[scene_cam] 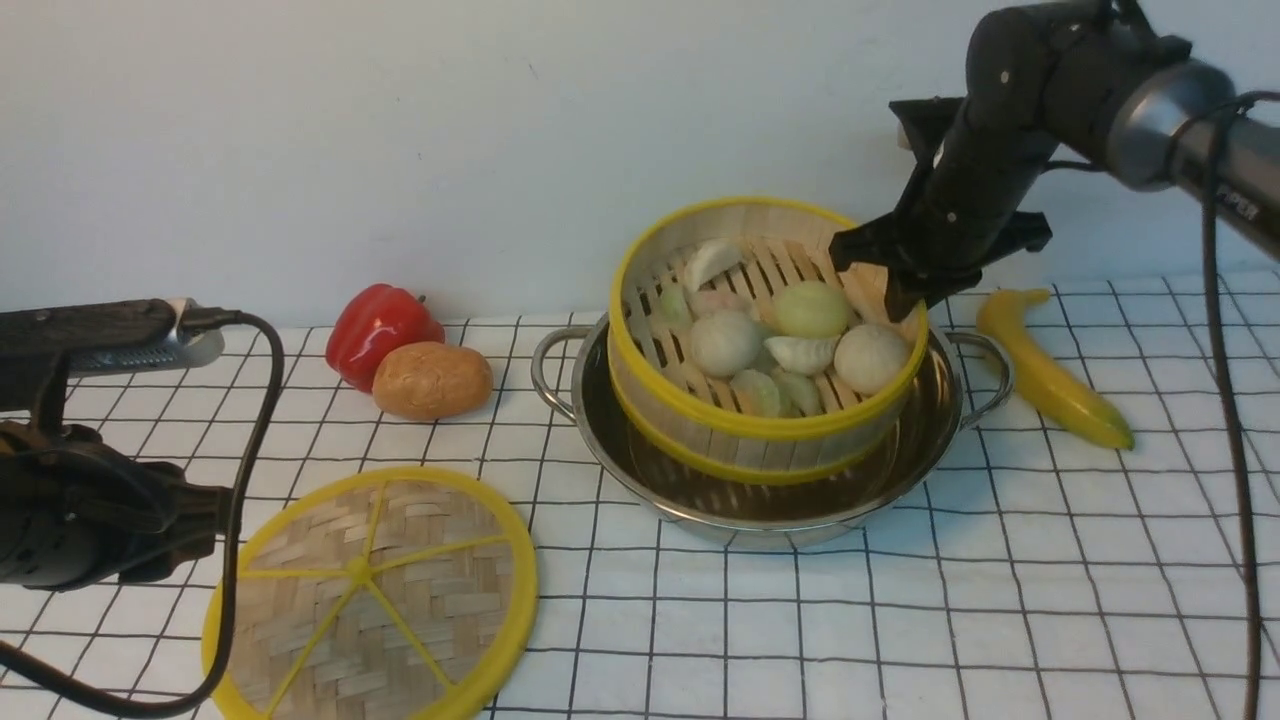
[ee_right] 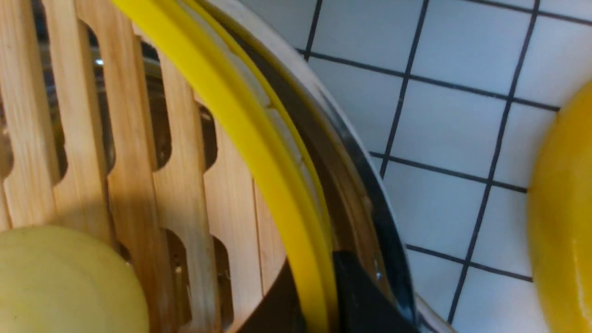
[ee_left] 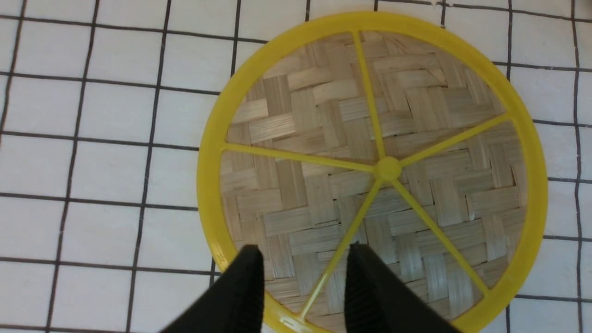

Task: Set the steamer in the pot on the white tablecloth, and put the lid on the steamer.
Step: 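Place the bamboo steamer basket of food into the steel pot with the right gripper, then grasp the bamboo steamer lid lying on the table by its centre knob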

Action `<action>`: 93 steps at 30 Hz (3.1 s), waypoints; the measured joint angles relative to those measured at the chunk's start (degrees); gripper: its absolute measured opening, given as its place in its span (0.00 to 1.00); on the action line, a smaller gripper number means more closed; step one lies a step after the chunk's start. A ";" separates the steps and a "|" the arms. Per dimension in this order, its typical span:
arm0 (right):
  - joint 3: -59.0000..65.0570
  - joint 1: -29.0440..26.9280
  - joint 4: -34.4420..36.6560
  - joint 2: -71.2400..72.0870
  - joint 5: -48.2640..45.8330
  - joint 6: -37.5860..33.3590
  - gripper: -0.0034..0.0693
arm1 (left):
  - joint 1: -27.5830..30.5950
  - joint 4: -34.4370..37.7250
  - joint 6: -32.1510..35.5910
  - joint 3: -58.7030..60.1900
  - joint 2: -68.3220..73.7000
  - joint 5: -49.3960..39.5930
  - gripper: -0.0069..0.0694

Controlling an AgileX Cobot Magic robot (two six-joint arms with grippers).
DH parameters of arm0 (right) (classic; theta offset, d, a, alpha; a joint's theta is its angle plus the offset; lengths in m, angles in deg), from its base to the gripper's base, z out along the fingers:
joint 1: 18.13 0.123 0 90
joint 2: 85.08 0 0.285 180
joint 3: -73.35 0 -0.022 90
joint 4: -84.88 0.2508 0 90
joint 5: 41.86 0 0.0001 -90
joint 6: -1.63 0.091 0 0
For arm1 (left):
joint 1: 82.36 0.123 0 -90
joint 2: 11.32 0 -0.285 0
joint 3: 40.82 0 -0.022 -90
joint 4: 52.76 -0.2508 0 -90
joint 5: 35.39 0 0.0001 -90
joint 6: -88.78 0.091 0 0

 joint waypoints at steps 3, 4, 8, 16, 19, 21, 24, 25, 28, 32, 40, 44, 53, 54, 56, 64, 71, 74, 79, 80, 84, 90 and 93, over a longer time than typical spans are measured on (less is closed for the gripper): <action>-0.05 0.33 -0.01 -0.93 -0.05 0.00 0.12 | 0.00 0.00 0.00 0.00 0.00 0.00 0.41; -0.05 0.49 -0.01 -1.16 -0.05 0.05 0.12 | 0.00 0.00 0.00 0.00 0.00 0.00 0.41; -0.05 1.36 -0.40 -1.98 0.01 0.07 0.12 | 0.00 0.00 0.00 0.00 0.00 0.10 0.41; -0.05 1.77 -2.67 -1.98 0.06 0.17 0.12 | 0.00 -0.01 0.00 0.00 0.00 0.10 0.41; -0.05 1.77 -2.93 -1.98 0.06 0.40 0.12 | 0.00 -0.01 0.00 0.00 0.00 0.12 0.41; -0.05 1.77 -2.93 -1.98 0.06 0.51 0.12 | 0.00 -0.01 0.00 0.00 0.00 0.12 0.41; -0.05 1.77 -2.93 -1.98 0.06 0.58 0.12 | 0.00 -0.01 0.00 0.00 0.00 0.12 0.41; -0.05 1.77 -3.04 -1.98 0.06 0.62 0.12 | 0.00 -0.01 0.00 0.00 0.00 0.12 0.41; -0.05 1.77 -3.37 -1.98 0.06 0.62 0.12 | 0.00 -0.01 0.00 0.00 0.00 0.12 0.41; 0.06 1.77 -3.91 -1.98 0.12 0.62 0.12 | 0.00 -0.01 0.00 0.00 0.00 0.12 0.41; 3.41 1.77 -3.91 -1.98 0.19 0.96 0.12 | 0.00 -0.01 0.00 0.00 0.00 0.12 0.41; 3.47 1.77 -3.91 -1.98 0.31 1.01 0.12 | 0.00 -0.01 0.00 0.00 0.00 0.12 0.41; 3.47 1.77 -3.56 -1.98 0.47 1.08 0.18 | 0.00 -0.01 0.00 0.00 0.00 0.12 0.41; 3.47 1.77 -3.27 -1.98 0.69 1.15 0.23 | 0.00 -0.01 0.00 0.00 0.00 0.12 0.41; 3.41 1.77 -2.92 -1.91 1.05 1.20 0.30 | 0.00 -0.01 0.00 0.00 0.00 0.12 0.41; 3.38 1.77 -2.48 -0.14 1.17 1.11 0.60 | 0.00 1.59 0.00 0.00 0.02 0.58 0.41; 3.38 1.77 -5.64 6.17 1.12 -0.11 0.70 | 0.00 3.26 1.49 0.00 2.83 3.54 0.41; 3.38 1.77 -7.60 9.97 1.07 -0.43 0.70 | 0.00 5.55 2.23 0.00 4.90 4.53 0.41; 3.38 1.77 -9.89 20.41 1.07 -1.87 0.71 | 0.00 13.44 9.66 -0.99 10.30 6.86 0.41; 3.38 1.77 -9.89 20.86 1.07 -2.05 0.71 | 0.00 14.01 10.50 -1.23 10.48 6.86 0.41; 3.38 1.77 -9.79 30.99 1.19 -3.50 0.71 | 0.00 19.39 16.71 -3.10 13.71 7.37 0.41; 3.35 1.77 -6.37 45.11 1.23 -5.75 0.71 | -3.00 20.31 20.20 -3.58 17.48 7.43 0.41; 3.35 1.77 -4.81 49.36 1.23 -6.35 0.71 | -6.37 18.58 20.38 -3.69 19.49 8.39 0.41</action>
